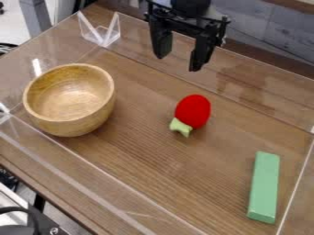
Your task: Move the red fruit to the left
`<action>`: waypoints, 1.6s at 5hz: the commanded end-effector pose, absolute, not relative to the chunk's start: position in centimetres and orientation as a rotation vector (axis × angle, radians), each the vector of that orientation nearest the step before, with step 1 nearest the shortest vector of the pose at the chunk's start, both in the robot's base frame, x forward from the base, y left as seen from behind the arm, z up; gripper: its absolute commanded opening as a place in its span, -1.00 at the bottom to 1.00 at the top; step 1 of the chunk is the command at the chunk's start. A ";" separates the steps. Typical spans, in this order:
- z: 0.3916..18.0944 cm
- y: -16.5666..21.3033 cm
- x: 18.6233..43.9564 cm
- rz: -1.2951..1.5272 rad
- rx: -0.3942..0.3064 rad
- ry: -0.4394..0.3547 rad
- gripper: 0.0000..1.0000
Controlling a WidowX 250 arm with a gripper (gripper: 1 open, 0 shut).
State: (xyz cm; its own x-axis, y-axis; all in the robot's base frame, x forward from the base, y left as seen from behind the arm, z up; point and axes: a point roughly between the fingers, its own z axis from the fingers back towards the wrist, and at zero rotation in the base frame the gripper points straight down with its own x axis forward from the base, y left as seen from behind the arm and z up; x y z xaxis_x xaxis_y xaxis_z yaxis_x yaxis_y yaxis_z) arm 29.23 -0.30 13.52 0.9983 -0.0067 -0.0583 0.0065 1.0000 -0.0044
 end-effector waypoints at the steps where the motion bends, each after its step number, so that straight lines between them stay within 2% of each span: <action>1: 12.1 -0.2 29.0 -0.014 -0.006 0.068 1.00; 2: 9.4 -1.0 28.9 0.014 -0.007 0.067 1.00; 3: 8.4 -1.5 29.6 0.046 -0.011 0.052 1.00; 5: 7.8 -1.5 31.0 0.105 -0.010 0.023 1.00; 7: 7.9 -2.8 29.9 0.170 -0.003 0.005 1.00; 8: 8.1 -2.3 30.2 0.238 -0.002 -0.012 1.00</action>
State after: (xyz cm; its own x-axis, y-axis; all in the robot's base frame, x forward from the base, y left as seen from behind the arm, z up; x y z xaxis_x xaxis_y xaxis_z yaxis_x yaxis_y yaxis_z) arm 29.63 -2.50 6.25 0.9716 0.2311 -0.0518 -0.2306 0.9729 0.0141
